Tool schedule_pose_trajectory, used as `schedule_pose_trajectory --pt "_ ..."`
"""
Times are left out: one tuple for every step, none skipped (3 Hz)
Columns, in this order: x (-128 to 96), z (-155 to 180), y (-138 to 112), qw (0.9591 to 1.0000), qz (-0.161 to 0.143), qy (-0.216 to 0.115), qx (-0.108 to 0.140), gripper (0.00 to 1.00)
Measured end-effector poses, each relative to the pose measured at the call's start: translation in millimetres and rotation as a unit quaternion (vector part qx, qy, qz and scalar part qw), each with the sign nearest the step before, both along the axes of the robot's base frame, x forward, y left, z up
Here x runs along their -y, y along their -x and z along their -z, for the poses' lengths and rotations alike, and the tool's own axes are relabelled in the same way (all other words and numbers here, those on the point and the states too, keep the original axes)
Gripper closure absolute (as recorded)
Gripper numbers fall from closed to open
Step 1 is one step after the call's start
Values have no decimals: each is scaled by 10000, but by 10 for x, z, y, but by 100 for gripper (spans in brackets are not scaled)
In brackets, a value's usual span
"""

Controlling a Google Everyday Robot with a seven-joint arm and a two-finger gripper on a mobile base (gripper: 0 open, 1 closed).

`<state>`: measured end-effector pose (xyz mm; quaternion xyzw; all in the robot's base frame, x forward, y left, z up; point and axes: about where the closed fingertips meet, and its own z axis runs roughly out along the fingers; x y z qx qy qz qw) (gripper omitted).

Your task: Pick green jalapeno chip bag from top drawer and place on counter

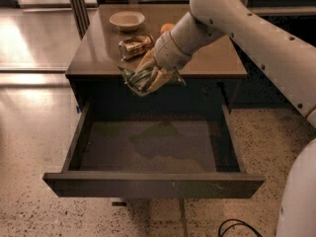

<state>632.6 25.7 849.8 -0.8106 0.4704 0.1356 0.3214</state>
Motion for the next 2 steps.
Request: schedule_pose_trajectory --pt "124 -186 -209 9996 34 -118 245 100" --pt "338 -399 -551 9985 82 -96 537 100"
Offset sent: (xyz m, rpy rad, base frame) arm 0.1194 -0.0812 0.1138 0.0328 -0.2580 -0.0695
